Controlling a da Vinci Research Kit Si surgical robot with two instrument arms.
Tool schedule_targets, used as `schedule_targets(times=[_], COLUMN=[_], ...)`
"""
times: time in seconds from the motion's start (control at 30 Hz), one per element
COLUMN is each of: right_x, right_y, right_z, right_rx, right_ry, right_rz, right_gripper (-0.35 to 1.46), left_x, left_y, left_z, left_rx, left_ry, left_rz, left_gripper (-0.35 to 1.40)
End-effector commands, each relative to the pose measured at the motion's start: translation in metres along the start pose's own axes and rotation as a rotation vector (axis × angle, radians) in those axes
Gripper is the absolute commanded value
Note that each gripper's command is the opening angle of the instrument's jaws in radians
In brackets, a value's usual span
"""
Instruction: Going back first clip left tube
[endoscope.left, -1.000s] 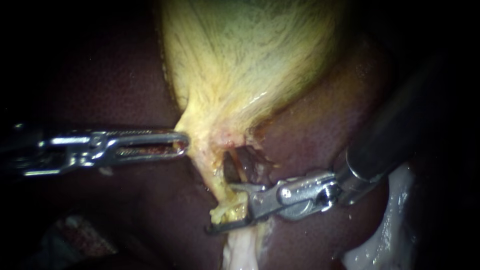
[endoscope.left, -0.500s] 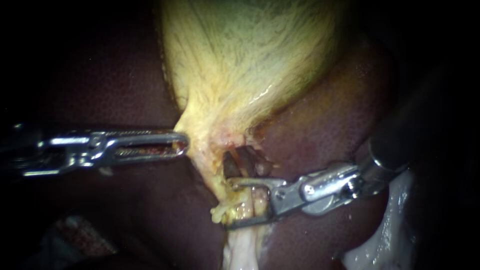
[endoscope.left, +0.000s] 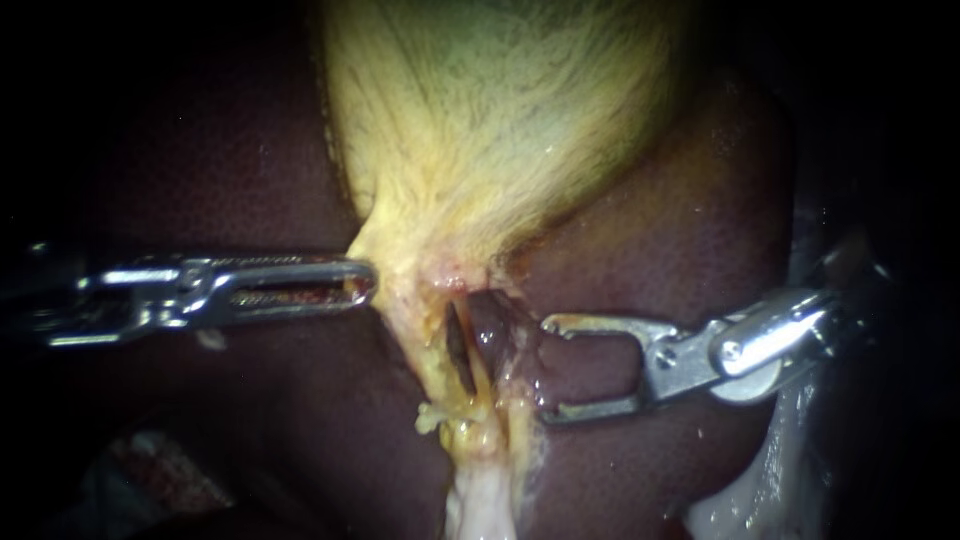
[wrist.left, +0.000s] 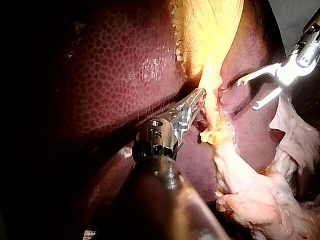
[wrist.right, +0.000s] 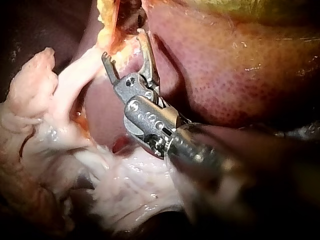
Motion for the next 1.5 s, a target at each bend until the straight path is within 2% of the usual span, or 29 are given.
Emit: schedule_targets(times=[0.03, 0.27, 0.43, 0.53, 0.73, 0.93, 1.5], right_x=[0.0002, 0.0008, 0.0009, 0.0008, 0.0008, 0.0010, 0.0012], right_y=[0.0000, -0.0001, 0.0000, -0.0001, -0.0001, -0.0005, -0.0005], right_z=[-0.0003, -0.0017, -0.0023, -0.0025, -0.0027, -0.0029, -0.0030], right_rx=[0.004, 0.011, 0.014, 0.015, 0.016, 0.017, 0.016], right_ry=[0.000, 0.002, 0.003, 0.004, 0.004, 0.004, 0.007], right_rz=[-0.004, -0.049, -0.053, -0.054, -0.055, -0.055, -0.060], right_gripper=[0.60, 0.60, 0.60, 0.60, 0.60, 0.60, 0.60], left_x=[0.0000, 0.0001, 0.0005, 0.0011, 0.0028, 0.0033, 0.0032], left_y=[0.0001, 0.0011, 0.0018, 0.0019, 0.0012, 0.0003, 0.0005], left_z=[0.0001, 0.0008, 0.0021, 0.0035, 0.0071, 0.0094, 0.0096], left_rx=[0.001, 0.000, -0.004, -0.008, 0.000, 0.006, 0.010], left_ry=[0.000, -0.001, -0.004, -0.008, 0.022, 0.036, 0.038], left_rz=[0.000, 0.001, 0.004, 0.007, 0.017, 0.022, 0.023], left_gripper=[-0.23, -0.23, -0.23, -0.23, -0.23, -0.23, -0.23])
